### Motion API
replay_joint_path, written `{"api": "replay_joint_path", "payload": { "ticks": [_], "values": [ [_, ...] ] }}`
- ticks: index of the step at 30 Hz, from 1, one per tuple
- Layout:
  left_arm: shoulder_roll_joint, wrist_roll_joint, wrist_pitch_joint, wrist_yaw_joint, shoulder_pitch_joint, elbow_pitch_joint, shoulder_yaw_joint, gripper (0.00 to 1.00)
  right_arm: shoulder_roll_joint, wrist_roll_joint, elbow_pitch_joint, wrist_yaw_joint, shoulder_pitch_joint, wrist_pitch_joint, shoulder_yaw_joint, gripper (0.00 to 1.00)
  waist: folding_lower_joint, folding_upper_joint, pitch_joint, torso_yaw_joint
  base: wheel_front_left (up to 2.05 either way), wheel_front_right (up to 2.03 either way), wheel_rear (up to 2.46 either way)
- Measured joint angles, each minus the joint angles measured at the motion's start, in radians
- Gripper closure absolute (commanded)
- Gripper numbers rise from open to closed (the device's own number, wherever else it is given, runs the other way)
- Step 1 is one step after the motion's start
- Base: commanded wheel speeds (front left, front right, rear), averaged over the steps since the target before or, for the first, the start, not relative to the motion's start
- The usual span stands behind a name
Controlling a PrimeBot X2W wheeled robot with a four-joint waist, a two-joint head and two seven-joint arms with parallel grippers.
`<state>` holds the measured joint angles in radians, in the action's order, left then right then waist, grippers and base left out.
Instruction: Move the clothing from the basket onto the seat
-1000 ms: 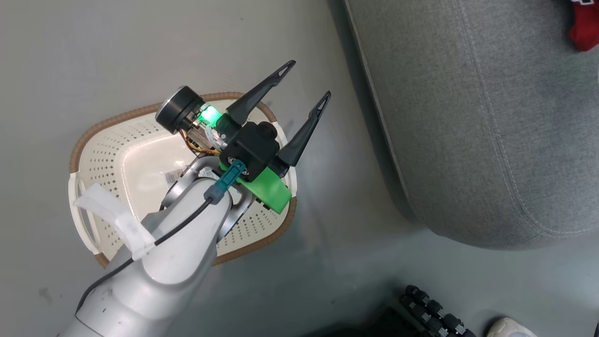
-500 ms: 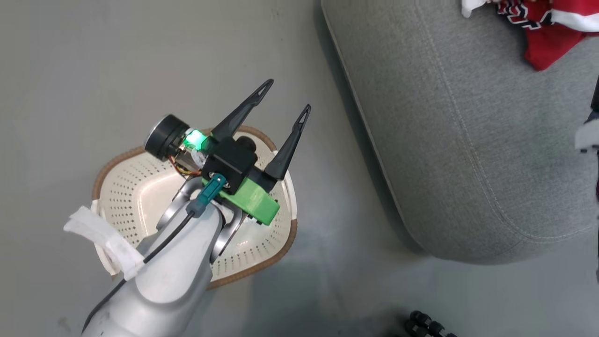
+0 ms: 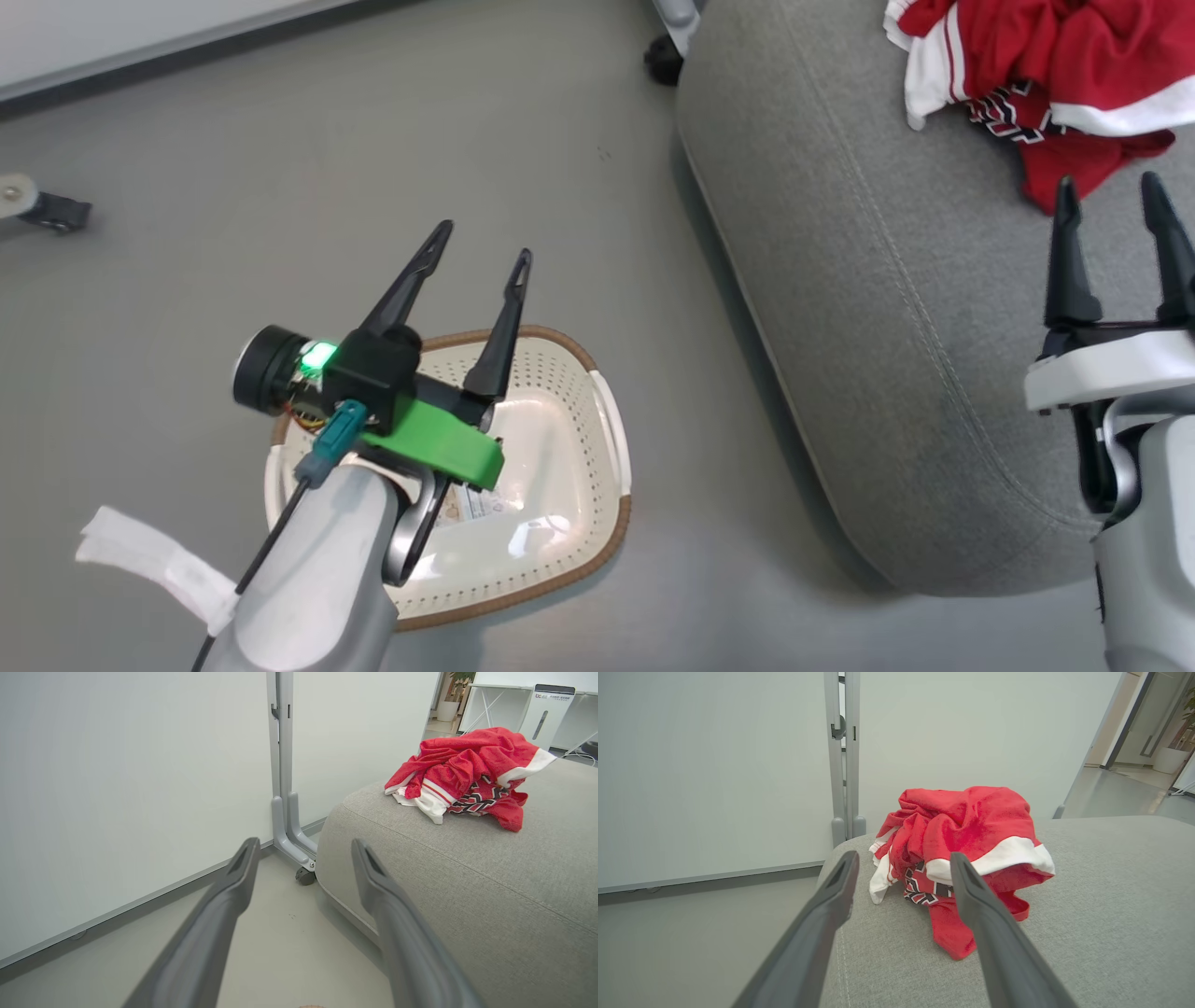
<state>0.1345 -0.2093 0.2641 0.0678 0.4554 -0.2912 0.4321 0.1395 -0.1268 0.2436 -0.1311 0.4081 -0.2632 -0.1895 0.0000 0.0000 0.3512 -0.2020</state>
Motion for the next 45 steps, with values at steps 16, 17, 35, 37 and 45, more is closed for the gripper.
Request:
{"api": "replay_joint_path", "payload": {
  "ticks": [16, 17, 35, 37, 45],
  "values": [
    [-0.027, 0.002, 0.0, -0.011, -0.125, 0.042, -0.238, 0.0, -0.065, -0.016, -0.056, 0.0, -0.049, 0.0, 0.126, 0.0, 0.0, 0.0, -0.12, 0.144, 0.0, 0.0, 0.0],
    [-0.028, 0.008, 0.0, -0.011, -0.133, 0.043, -0.251, 0.0, -0.068, -0.016, -0.056, 0.0, -0.05, 0.0, 0.13, 0.0, 0.0, 0.0, -0.127, 0.151, 0.0, 0.0, 0.0],
    [-0.064, 0.042, 0.0, 0.005, -0.271, 0.072, -0.407, 0.0, -0.09, -0.007, -0.093, 0.0, -0.193, 0.0, 0.193, 0.0, 0.0, 0.0, -0.234, 0.213, 0.0, 0.0, 0.0],
    [-0.069, 0.045, 0.0, 0.007, -0.282, 0.075, -0.409, 0.0, -0.09, -0.016, -0.098, 0.0, -0.21, 0.0, 0.196, 0.0, 0.0, 0.0, -0.242, 0.215, 0.0, 0.0, 0.0],
    [-0.08, 0.047, 0.0, 0.007, -0.313, 0.084, -0.415, 0.0, -0.09, -0.032, -0.125, 0.0, -0.293, 0.0, 0.199, 0.0, 0.0, 0.0, -0.264, 0.231, 0.0, 0.0, 0.0]
  ]
}}
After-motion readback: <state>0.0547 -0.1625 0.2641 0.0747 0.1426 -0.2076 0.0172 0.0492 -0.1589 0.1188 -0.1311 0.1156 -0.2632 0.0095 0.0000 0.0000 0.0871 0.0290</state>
